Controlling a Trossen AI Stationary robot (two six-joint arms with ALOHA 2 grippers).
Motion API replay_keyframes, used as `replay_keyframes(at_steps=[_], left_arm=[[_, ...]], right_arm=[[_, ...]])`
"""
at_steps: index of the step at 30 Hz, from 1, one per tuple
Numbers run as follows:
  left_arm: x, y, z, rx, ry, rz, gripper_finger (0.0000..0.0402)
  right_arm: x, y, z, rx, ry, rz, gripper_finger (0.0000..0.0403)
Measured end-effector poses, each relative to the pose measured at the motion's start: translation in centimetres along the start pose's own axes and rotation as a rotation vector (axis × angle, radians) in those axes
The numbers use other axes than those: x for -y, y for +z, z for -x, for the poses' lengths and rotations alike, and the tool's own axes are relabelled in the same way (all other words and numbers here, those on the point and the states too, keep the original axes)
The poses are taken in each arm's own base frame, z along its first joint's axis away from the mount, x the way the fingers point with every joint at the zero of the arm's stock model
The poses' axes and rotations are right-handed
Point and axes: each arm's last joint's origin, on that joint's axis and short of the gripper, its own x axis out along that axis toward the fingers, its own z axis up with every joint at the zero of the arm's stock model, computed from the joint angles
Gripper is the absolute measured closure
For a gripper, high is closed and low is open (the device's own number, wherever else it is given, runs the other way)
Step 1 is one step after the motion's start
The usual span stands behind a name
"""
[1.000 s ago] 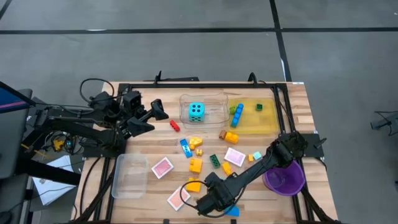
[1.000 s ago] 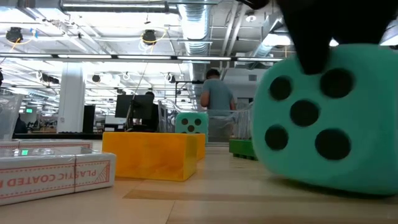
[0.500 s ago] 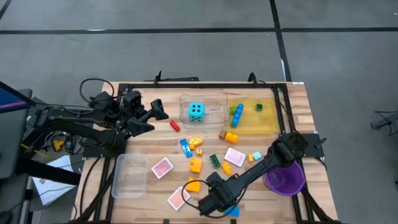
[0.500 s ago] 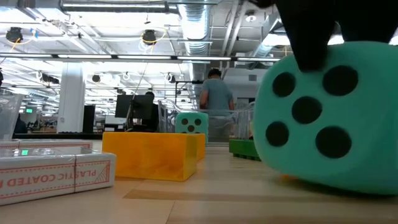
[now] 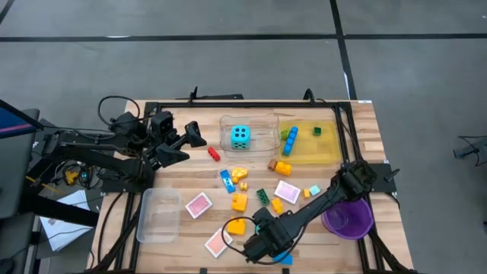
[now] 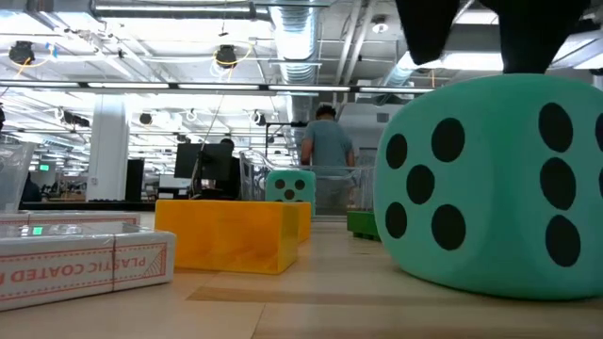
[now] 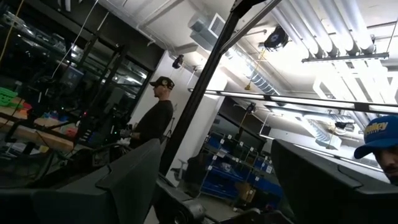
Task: Pick & Place Toys
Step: Put the blue dice into the transparent bin
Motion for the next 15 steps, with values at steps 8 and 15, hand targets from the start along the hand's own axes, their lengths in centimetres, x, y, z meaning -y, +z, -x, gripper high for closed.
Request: replay_keyframes(at_steps=[8, 15], left_arm=[[-0.01, -0.01, -0.01, -0.001, 0.0, 0.007, 0.01], [0.0, -0.02, -0.01, -0.003, -0.003, 0.007, 0.01]], right_arm=[[0.17, -0.21, -0.64, 0.0, -0.021, -0.112, 0.0003], [0.03, -0.11, -0.62, 0.001, -0.005, -0.186, 0.0003]])
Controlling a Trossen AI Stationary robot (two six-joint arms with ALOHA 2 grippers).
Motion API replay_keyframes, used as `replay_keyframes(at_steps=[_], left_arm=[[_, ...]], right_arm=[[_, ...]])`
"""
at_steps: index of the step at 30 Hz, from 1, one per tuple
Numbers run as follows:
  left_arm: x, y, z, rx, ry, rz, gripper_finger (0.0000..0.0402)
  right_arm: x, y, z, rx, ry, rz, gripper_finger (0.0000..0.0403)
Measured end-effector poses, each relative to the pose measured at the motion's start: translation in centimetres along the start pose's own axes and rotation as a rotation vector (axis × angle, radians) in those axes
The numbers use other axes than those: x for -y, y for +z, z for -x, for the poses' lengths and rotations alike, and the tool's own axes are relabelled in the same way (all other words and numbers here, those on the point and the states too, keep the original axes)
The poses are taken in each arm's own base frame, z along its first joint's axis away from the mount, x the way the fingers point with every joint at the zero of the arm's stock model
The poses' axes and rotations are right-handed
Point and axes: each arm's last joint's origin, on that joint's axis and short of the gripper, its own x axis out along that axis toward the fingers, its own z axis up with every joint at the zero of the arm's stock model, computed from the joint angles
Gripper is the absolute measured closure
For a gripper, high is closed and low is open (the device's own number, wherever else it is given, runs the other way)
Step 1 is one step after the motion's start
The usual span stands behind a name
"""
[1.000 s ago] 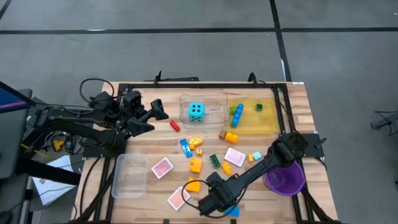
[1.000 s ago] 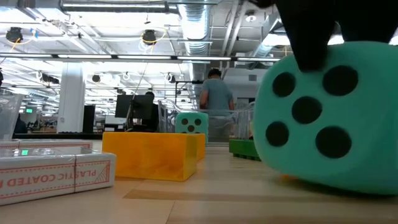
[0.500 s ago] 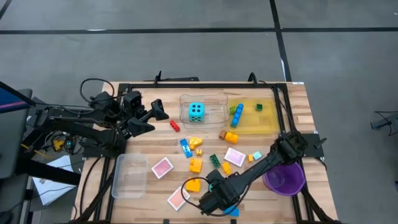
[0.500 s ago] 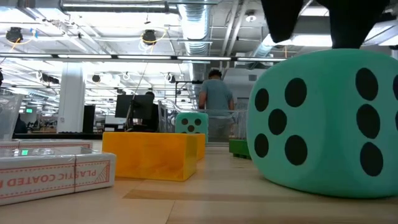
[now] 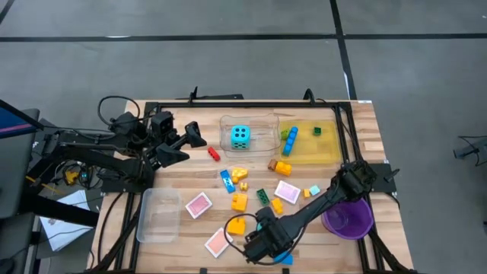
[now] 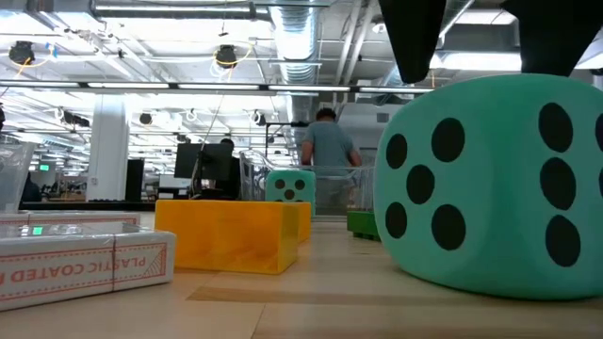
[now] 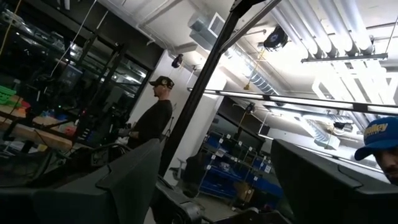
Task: Pick & Place Toys
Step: Put the blue dice into the transparent bin
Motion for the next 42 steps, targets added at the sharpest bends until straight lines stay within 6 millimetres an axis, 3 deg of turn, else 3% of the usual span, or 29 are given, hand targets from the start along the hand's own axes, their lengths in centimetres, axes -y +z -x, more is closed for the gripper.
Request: replay_keyframes(at_steps=[26, 32, 42], left_arm=[[0.0, 0.0, 0.0, -0.012, -0.015, 0.019, 0.01], [0.0, 0.0, 0.0, -0.012, -0.014, 0.019, 0.01], [0.0, 0.0, 0.0, -0.012, -0.014, 0.019, 0.01]], right_arm=[[0.0, 0.9, 0.0, 0.006, -0.008, -0.044, 0.0003], [0.2, 0.6, -1.4, -0.007, -0.027, -0.059, 0.0003], [0.1, 0.5, -1.3, -0.016, -0.002, -0.055, 0.0003]])
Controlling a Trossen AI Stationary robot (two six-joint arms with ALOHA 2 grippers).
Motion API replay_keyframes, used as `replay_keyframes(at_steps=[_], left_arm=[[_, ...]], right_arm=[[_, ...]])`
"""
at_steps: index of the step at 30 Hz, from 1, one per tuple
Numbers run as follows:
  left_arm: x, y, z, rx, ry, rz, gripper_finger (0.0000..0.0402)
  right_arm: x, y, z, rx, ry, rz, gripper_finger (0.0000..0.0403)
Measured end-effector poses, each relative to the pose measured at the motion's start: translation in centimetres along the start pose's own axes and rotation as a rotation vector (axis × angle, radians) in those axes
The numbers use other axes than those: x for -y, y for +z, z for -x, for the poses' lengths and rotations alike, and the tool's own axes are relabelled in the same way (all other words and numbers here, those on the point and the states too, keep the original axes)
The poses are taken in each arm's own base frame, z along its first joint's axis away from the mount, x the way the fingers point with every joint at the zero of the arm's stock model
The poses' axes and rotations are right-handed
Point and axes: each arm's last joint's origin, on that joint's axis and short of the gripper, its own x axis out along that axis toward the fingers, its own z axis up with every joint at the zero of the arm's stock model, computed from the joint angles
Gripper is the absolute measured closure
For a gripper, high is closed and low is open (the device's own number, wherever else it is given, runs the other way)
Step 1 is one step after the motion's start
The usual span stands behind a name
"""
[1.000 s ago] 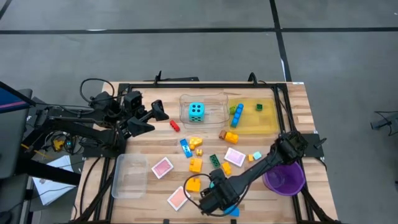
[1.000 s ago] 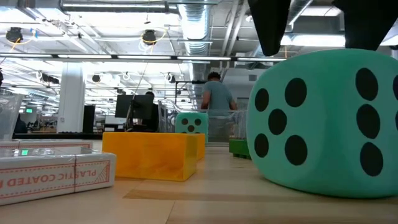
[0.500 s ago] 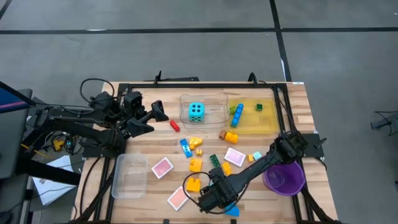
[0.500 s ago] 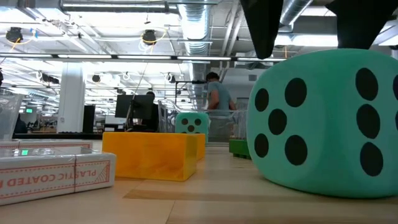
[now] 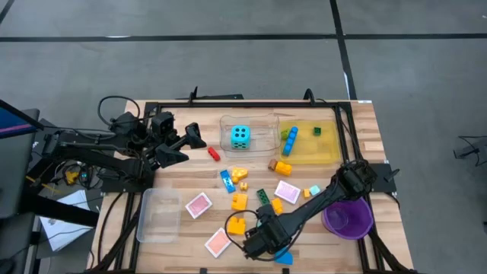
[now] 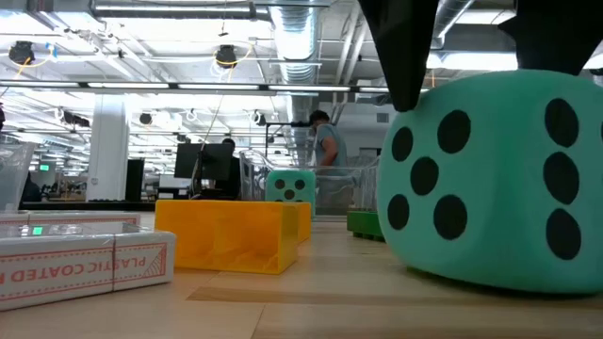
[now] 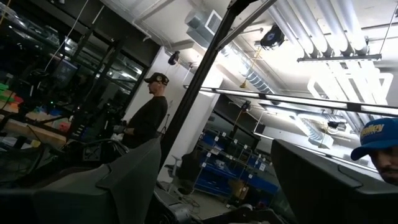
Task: Pick & Place Toys
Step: Put the blue dice into the transparent bin
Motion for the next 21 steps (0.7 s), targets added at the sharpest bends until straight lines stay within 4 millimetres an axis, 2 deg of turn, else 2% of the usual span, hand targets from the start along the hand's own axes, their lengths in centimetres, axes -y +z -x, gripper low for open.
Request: replay_keyframes(at_steps=[8, 21], left_arm=[[0.0, 0.0, 0.0, 0.0, 0.0, -0.001, 0.01], [0.0, 0.0, 0.0, -0.001, 0.001, -0.003, 0.01]], right_arm=[[0.3, -0.1, 0.2, 0.015, -0.014, -0.038, 0.0003], [0.8, -1.4, 1.0, 0.059, 0.019, -0.105, 0.0003]])
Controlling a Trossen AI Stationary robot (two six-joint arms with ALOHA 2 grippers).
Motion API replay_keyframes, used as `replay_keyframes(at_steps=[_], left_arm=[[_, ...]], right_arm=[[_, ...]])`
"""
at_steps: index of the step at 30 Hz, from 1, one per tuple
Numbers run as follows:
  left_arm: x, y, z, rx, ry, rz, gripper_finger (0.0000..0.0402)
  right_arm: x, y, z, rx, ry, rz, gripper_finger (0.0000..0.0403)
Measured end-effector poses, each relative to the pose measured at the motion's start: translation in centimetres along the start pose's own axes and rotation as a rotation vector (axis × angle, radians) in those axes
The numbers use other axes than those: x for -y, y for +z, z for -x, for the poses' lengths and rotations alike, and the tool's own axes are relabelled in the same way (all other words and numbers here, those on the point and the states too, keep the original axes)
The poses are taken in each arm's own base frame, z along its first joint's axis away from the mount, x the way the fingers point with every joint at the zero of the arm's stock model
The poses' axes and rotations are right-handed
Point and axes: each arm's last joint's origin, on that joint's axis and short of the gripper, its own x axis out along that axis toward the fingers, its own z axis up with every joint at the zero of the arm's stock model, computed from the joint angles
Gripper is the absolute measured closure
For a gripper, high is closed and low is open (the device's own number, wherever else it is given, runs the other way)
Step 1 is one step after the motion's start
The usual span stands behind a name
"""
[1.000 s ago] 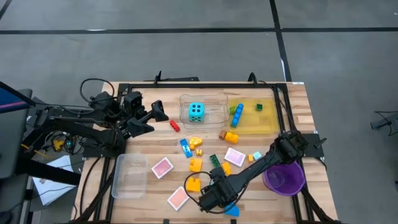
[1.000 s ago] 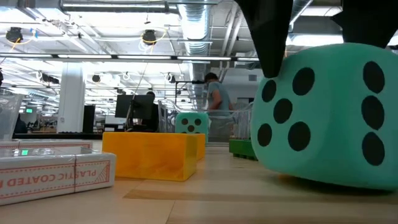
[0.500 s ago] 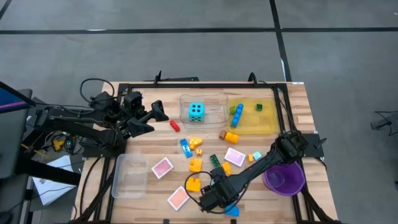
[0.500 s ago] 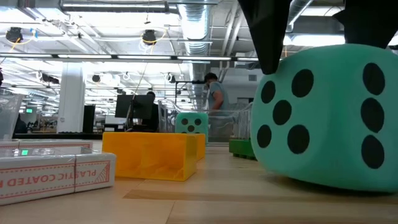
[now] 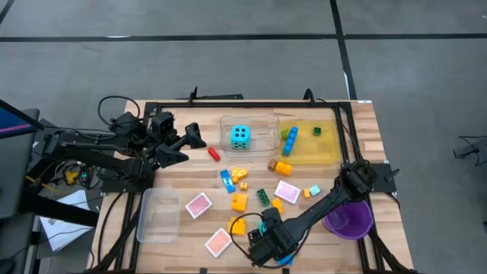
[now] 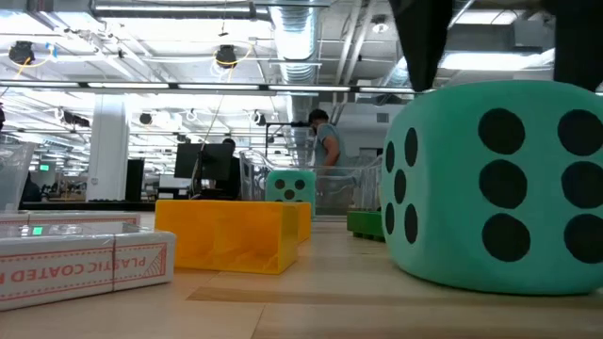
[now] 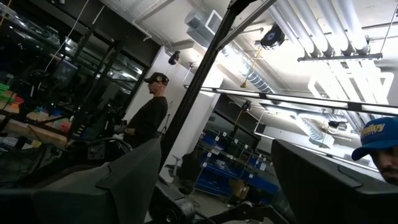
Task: Pick & Place Toys
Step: Put the blue dice into the transparent bin
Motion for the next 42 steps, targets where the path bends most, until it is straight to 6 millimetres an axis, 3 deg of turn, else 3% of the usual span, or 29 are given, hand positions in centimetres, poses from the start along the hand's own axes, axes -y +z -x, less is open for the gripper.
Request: replay_keyframes(at_steps=[33, 42], left_arm=[[0.0, 0.0, 0.0, -0.012, -0.012, 0.031, 0.01], [0.1, -0.1, 0.0, -0.024, -0.026, 0.032, 0.01]], right_arm=[[-0.7, 0.8, -0.1, 0.022, 0.046, -0.115, 0.0003], [0.1, 0.1, -1.5, 0.008, 0.017, -0.13, 0.0003]])
